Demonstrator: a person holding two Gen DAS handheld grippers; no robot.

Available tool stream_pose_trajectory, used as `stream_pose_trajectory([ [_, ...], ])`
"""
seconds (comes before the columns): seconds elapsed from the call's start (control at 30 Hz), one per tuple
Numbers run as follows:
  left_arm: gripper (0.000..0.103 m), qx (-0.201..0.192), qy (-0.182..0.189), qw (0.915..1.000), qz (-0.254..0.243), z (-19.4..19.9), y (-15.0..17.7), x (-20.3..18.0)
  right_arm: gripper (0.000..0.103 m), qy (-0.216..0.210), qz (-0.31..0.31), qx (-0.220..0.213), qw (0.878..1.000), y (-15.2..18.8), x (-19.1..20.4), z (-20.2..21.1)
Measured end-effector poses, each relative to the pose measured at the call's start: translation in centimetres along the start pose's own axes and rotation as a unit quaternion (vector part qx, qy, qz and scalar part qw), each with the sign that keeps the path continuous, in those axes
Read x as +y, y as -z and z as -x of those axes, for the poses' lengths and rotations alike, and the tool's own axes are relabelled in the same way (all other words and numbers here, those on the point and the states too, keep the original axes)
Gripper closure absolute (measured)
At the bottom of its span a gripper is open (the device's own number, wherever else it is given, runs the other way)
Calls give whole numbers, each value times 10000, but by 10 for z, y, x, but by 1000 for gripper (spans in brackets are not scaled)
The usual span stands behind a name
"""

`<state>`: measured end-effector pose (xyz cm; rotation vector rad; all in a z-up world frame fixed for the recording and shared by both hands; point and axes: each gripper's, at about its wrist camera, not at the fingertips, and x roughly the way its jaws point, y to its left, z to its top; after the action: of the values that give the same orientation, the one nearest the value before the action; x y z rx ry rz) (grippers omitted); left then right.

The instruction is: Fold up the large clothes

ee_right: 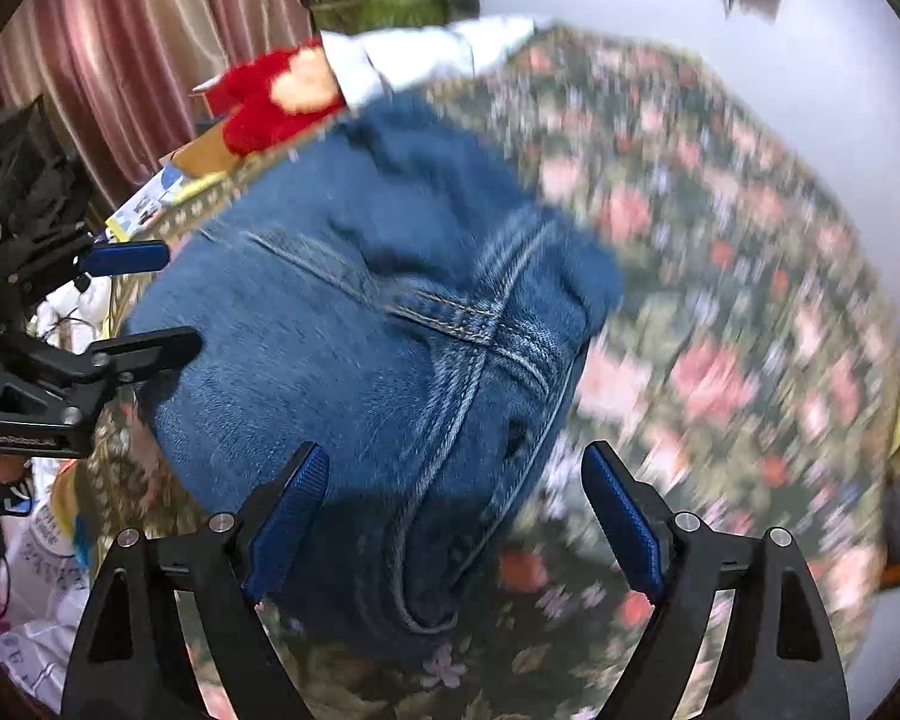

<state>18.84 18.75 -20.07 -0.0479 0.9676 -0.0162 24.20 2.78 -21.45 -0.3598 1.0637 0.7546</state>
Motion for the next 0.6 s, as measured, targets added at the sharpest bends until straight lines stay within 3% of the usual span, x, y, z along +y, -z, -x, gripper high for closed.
stream_pose_trajectory([
  [0.07,12,17,-88,10000,-37,-4,13,2,9,-265,-296,58,9992,10,-17,-1],
  [0.17,13,80,157,9997,152,-1,24,12,8,-578,-616,175,9963,21,-34,2],
  [0.3,14,-7,228,9992,328,18,19,24,8,-588,-658,220,9959,16,-40,19],
  [0.47,14,-619,69,9971,446,49,-19,39,8,-473,-383,-476,9970,-18,-30,56],
  [0.6,14,-653,-276,9967,398,25,-73,49,8,-226,-381,-753,9962,-56,-25,50],
])
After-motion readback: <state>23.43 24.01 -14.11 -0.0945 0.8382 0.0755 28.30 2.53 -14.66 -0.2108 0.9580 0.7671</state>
